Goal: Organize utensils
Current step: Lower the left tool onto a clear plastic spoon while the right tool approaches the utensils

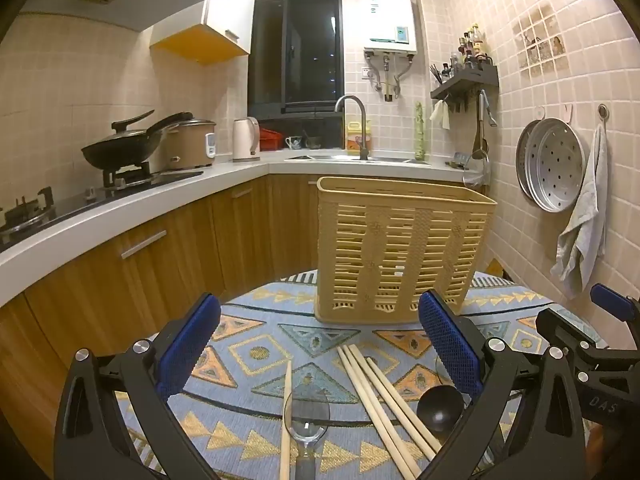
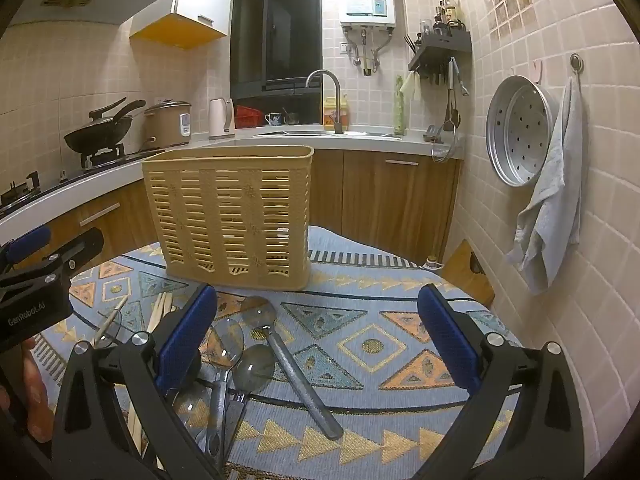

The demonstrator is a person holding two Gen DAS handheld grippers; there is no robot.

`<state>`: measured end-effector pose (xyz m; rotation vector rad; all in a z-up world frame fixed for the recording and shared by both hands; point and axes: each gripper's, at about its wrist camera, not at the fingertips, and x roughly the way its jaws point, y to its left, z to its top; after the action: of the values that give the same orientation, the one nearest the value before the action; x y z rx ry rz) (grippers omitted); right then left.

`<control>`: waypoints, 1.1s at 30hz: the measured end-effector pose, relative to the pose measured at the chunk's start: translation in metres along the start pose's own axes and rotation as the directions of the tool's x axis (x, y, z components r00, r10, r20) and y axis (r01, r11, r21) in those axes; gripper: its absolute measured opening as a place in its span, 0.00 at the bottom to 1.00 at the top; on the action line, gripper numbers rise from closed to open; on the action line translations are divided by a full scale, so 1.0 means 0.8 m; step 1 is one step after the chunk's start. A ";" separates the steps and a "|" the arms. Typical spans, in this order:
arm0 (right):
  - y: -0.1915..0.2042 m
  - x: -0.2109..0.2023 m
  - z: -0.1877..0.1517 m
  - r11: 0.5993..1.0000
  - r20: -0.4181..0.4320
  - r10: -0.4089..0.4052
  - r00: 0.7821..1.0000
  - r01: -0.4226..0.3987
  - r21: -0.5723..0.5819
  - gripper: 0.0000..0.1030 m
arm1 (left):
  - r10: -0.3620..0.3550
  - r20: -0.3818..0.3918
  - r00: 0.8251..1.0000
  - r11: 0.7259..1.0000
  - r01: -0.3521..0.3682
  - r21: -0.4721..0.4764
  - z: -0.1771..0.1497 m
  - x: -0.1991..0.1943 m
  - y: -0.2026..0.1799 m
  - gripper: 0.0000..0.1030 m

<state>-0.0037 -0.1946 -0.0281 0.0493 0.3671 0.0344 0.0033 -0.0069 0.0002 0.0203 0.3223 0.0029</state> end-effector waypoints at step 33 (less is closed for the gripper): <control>0.020 0.074 0.040 0.957 -0.596 0.267 0.757 -0.284 0.067 0.47 | -0.357 -0.711 0.606 0.916 0.375 -0.141 -0.021 0.081 0.085 0.35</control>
<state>0.0628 -0.1777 -0.0191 0.0652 1.0022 0.3578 0.0591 0.0615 -0.0351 -0.0284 1.1380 -0.4213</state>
